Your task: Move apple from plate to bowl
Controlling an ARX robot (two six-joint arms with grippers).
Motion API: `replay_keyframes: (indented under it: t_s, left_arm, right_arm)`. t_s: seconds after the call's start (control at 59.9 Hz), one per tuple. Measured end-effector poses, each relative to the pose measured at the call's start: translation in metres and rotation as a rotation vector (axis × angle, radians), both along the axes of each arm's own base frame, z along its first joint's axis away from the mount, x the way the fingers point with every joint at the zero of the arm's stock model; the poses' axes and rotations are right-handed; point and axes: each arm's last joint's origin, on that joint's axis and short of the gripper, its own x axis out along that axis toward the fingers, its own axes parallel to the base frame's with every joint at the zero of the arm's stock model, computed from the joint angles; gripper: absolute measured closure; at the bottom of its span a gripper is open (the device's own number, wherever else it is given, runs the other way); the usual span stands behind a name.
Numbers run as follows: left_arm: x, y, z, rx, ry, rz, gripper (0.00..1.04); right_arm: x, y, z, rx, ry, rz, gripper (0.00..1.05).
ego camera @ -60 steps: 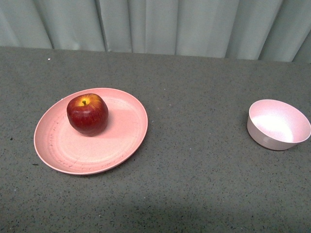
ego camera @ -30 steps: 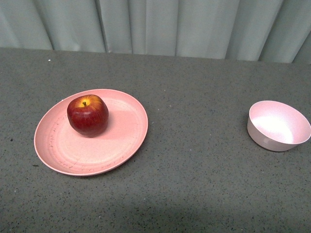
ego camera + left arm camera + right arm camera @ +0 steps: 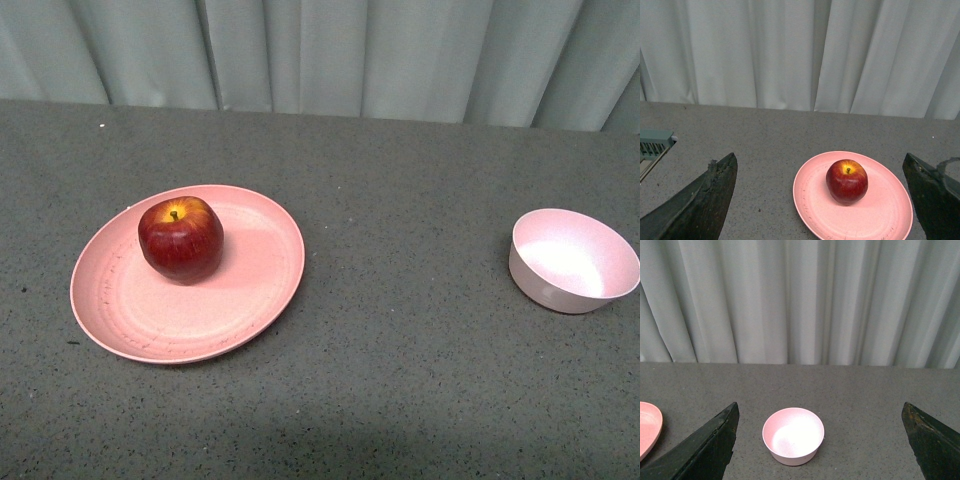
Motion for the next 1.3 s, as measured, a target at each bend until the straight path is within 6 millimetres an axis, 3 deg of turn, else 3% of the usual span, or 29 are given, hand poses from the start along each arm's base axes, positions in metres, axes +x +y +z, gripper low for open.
replay_keyframes:
  t_s: [0.25, 0.417, 0.601, 0.734, 0.901, 1.134, 1.301]
  left_arm:
    - [0.0, 0.0, 0.0, 0.0, 0.0, 0.0, 0.07]
    - [0.0, 0.0, 0.0, 0.0, 0.0, 0.0, 0.07]
    - [0.0, 0.0, 0.0, 0.0, 0.0, 0.0, 0.07]
    - [0.0, 0.0, 0.0, 0.0, 0.0, 0.0, 0.07]
    - [0.0, 0.0, 0.0, 0.0, 0.0, 0.0, 0.07]
    - [0.0, 0.0, 0.0, 0.0, 0.0, 0.0, 0.07]
    - [0.0, 0.0, 0.0, 0.0, 0.0, 0.0, 0.07]
  right_arm:
    - [0.001, 0.0, -0.002, -0.034, 0.036, -0.04, 0.09]
    - [0.017, 0.003, -0.003, -0.105, 0.107, 0.001, 0.09]
    - [0.057, 0.007, 0.009, -0.129, 0.197, 0.101, 0.09]
    - [0.096, 0.017, -0.001, -0.165, 0.385, 0.236, 0.09]
    - [0.137, 0.022, -0.007, -0.218, 0.5, 0.262, 0.09]
    - [0.18, 0.033, -0.039, -0.262, 0.702, 0.36, 0.09]
    - [0.196, 0.043, -0.058, -0.269, 0.794, 0.404, 0.09]
